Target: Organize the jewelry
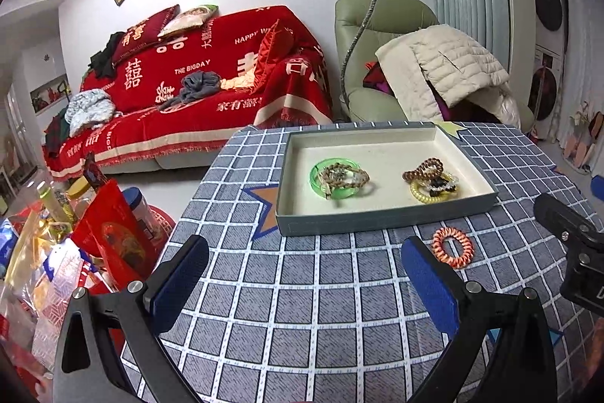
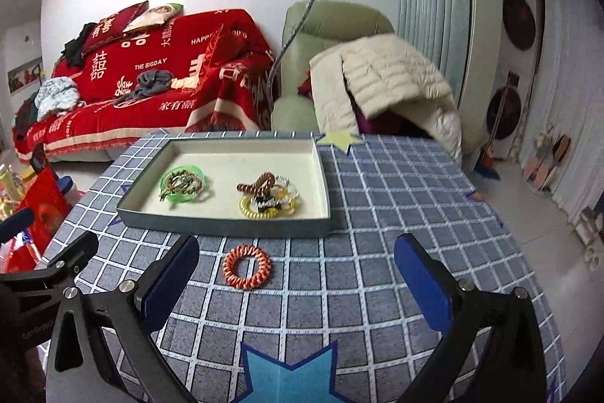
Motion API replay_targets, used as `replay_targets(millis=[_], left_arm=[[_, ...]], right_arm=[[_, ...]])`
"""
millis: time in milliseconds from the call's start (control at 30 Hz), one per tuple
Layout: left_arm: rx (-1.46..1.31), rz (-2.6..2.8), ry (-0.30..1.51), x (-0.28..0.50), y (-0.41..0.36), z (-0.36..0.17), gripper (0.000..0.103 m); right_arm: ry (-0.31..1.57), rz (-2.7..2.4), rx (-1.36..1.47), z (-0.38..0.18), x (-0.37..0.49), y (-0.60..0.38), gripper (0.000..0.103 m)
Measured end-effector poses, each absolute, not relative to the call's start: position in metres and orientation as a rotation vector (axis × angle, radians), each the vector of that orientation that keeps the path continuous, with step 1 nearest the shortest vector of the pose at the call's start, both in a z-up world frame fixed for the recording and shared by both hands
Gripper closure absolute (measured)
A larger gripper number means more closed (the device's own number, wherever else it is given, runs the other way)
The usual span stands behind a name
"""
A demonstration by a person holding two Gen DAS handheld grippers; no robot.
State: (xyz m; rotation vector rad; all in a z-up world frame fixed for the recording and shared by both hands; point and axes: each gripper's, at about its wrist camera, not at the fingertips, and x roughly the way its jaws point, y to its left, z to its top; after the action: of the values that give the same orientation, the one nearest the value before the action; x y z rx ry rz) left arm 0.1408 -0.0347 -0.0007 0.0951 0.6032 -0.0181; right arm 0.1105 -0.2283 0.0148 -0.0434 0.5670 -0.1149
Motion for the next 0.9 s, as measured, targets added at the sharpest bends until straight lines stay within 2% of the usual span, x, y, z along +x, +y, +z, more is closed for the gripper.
replay_targets(millis=[900], left_arm=[[0.053,-0.012,0.638,0.16,-0.033,-0.012,0.0]], right_arm=[[0.58,-0.125,-0.02,0.01,0.131,-0.23,0.0]])
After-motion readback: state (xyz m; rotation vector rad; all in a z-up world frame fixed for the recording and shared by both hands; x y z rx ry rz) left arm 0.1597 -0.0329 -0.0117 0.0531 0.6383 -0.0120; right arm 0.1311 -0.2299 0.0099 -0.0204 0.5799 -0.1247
